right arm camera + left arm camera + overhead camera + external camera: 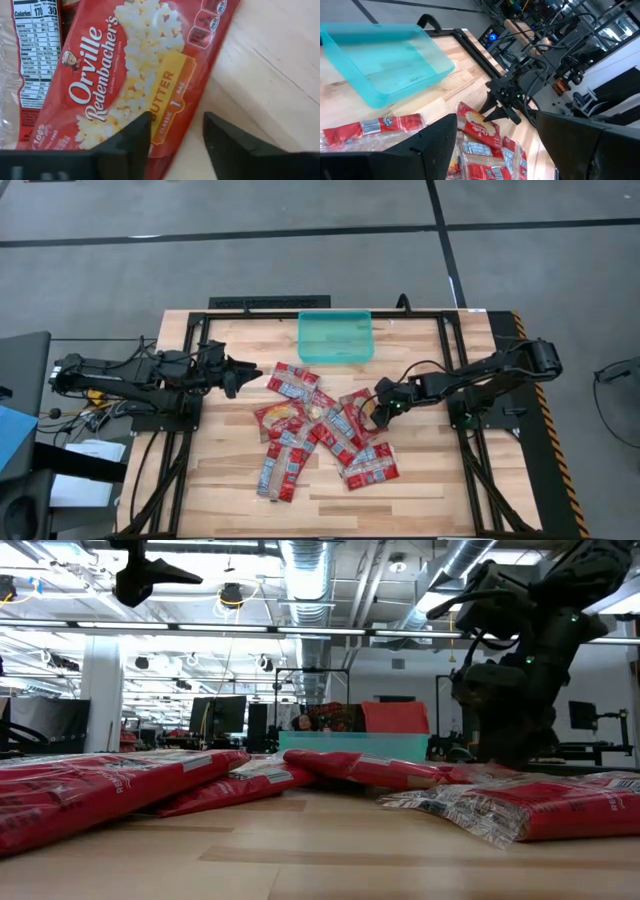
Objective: Sort popcorn bags into baskets
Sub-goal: Put the red popcorn bag into the green bin
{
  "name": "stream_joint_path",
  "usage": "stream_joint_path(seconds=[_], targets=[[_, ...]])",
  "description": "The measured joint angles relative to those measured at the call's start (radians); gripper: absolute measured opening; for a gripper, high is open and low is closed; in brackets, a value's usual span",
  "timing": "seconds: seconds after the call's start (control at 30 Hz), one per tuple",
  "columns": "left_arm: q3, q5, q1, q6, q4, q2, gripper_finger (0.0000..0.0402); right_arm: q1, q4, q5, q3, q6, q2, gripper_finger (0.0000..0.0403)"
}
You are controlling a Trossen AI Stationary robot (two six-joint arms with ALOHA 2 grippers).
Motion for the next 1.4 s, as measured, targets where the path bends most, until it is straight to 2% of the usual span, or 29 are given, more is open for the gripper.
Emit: stream_joint_path(seconds=[0.23,0.3,0.67,0.87,1.13,1.4], targets=[[0.000,-0.007,0.000,-0.001,0.000,0.000,0.0260,-0.006,0.021,-0.033,0.000,-0.004,0.002,0.0042],[0.000,-0.007,0.000,-0.001,-0.001,0.000,0.0260,-0.005,0.021,-0.047,0.000,-0.004,0.002,0.0014],[0.000,-0.009,0.000,-0.001,-0.004,0.000,0.0260,-0.010,-0.016,-0.055,0.060,0.038,-0.046,0.0006],[0.000,-0.011,0.000,-0.003,-0.009,0.000,0.0260,-0.060,-0.108,-0.053,0.160,-0.043,-0.102,0.0004],[0.000,-0.028,0.000,-0.005,-0.010,0.000,0.0260,-0.174,-0.260,-0.065,0.316,-0.219,-0.115,0.0004],[0.000,-0.035,0.000,-0.007,-0.042,0.000,0.0260,-0.185,-0.366,-0.041,0.337,-0.283,-0.105,0.0007]])
